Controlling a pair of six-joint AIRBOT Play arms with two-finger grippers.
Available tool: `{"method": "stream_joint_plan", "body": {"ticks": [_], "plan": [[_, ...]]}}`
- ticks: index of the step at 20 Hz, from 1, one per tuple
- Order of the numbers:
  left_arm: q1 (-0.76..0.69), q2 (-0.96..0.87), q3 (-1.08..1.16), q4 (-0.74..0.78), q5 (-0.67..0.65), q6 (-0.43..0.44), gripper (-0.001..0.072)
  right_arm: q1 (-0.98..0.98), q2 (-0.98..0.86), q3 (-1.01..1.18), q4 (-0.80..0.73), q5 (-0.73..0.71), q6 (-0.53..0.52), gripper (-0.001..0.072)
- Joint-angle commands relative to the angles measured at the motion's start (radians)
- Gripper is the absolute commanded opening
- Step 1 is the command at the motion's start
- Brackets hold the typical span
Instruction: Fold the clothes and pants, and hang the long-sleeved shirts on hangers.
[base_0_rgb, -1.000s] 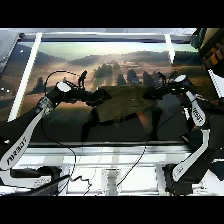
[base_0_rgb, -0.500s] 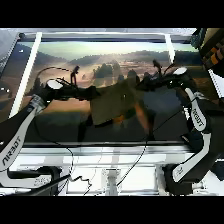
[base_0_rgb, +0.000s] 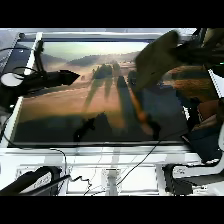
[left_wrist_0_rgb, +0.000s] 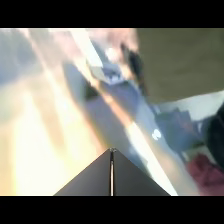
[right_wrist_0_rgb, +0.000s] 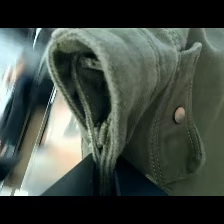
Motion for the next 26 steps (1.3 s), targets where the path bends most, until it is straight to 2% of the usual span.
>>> {"method": "stream_joint_plan", "body": {"ticks": [1,7,9,12,15,16,17,18,19,20,22,23,24,25,26], "plan": [[0.02,0.095,0.001,0.011,0.003,0.031,0.0016,-0.249,0.132,0.009,0.005,-0.03,0.105,0.0041],[0.02,0.128,0.001,0.03,0.003,0.031,0.0017,-0.802,0.214,0.008,-0.074,0.043,0.244,0.0042],[0.02,0.128,0.001,0.03,0.003,0.031,0.0017,-0.966,0.22,0.008,-0.168,0.107,0.268,0.0042],[0.02,0.128,0.001,0.03,0.003,0.031,0.0017,-1.173,0.222,0.008,-0.398,0.185,0.317,0.0042],[0.02,0.127,0.001,0.03,0.003,0.031,0.0017,-1.323,0.222,0.008,-0.54,0.19,0.432,0.0042],[0.02,0.127,0.001,0.03,0.003,0.031,0.0017,-1.355,0.222,0.008,-0.556,0.175,0.44,0.0047],[0.02,0.127,0.001,0.029,0.003,0.031,0.0017,-1.377,0.221,0.008,-0.565,0.138,0.441,0.0165],[0.02,0.127,0.001,0.029,0.003,0.03,0.0017,-1.391,0.221,0.008,-0.562,0.112,0.441,0.0458],[0.02,0.127,0.001,0.029,0.003,0.03,0.0017,-1.395,0.22,0.008,-0.558,0.109,0.442,0.0661],[0.02,0.127,0.001,0.029,0.003,0.03,0.0017,-1.395,0.218,0.008,-0.542,0.109,0.447,0.0686],[0.02,0.127,0.001,0.029,0.003,0.03,0.0017,-1.383,0.214,0.008,-0.504,0.11,0.456,0.0679],[0.02,0.127,0.001,0.029,0.003,0.03,0.0017,-1.366,0.212,0.008,-0.471,0.111,0.456,0.051],[0.02,0.127,0.001,0.029,0.003,0.03,0.0017,-1.343,0.211,0.008,-0.417,0.121,0.457,0.024],[0.02,0.127,0.001,0.029,0.003,0.03,0.0017,-1.301,0.209,0.008,-0.367,0.13,0.457,0.0094],[0.02,0.127,0.001,0.029,0.003,0.03,0.0017,-1.241,0.209,0.008,-0.351,0.143,0.454,0.0049]]}}
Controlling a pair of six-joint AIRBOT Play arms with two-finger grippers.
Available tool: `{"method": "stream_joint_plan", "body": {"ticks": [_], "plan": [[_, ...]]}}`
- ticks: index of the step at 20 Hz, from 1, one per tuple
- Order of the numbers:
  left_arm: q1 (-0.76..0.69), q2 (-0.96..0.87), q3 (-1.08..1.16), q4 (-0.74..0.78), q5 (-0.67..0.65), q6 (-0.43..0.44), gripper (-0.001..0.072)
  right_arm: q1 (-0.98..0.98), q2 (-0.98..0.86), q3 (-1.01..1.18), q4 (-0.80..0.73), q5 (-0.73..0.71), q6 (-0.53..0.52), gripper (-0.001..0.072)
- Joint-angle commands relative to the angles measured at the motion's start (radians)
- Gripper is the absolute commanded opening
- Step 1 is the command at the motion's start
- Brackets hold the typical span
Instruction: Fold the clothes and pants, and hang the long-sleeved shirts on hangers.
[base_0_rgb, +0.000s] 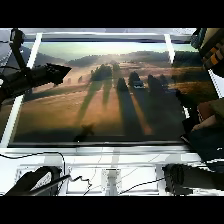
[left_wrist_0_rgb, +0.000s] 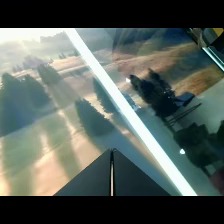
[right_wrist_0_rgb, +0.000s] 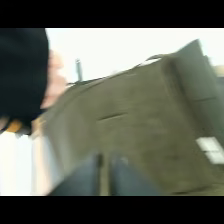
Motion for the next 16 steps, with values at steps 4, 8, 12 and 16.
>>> {"method": "stream_joint_plan", "body": {"ticks": [4,8,12,16], "plan": [[0.0,0.0,0.001,0.0,0.0,0.0,0.0017,0.481,0.001,0.0,0.085,0.061,-0.063,0.0042],[0.0,0.0,0.001,0.0,0.0,0.0,0.0017,1.017,0.006,0.0,0.048,0.041,-0.206,0.0043],[0.0,0.0,0.001,0.0,0.0,0.0,0.0017,1.498,0.006,0.0,-0.138,0.027,-0.415,0.0043],[0.0,0.0,0.001,0.0,0.0,0.0,0.0017,1.801,0.006,0.0,-0.449,-0.041,-0.353,0.0043]]}}
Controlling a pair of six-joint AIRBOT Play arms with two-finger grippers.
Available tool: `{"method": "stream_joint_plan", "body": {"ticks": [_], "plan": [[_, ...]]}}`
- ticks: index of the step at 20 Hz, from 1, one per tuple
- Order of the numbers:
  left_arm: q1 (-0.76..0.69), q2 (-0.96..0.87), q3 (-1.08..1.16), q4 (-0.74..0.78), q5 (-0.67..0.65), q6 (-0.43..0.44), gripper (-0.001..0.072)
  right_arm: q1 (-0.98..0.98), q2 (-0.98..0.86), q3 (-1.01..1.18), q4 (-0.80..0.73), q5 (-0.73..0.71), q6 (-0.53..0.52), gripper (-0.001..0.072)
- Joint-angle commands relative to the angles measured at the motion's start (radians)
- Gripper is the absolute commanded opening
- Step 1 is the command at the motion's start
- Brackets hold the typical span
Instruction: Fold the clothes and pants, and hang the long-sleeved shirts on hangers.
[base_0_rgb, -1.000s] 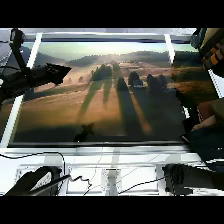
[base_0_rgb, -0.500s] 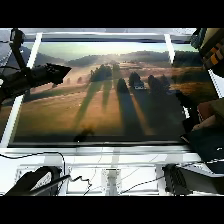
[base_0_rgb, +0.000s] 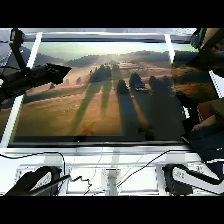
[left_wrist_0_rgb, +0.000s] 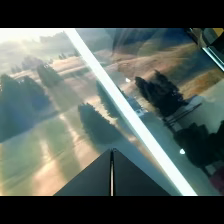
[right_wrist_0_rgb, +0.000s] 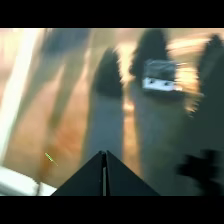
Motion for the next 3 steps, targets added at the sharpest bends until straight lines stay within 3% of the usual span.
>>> {"method": "stream_joint_plan", "body": {"ticks": [1,3], "plan": [[0.0,0.0,0.001,0.0,0.0,0.0,0.0017,0.27,0.0,0.0,-0.366,-0.084,0.132,0.0043],[0.0,0.0,0.001,0.0,0.0,0.0,0.0017,0.307,0.001,0.0,-0.467,-0.098,0.218,0.0043]]}}
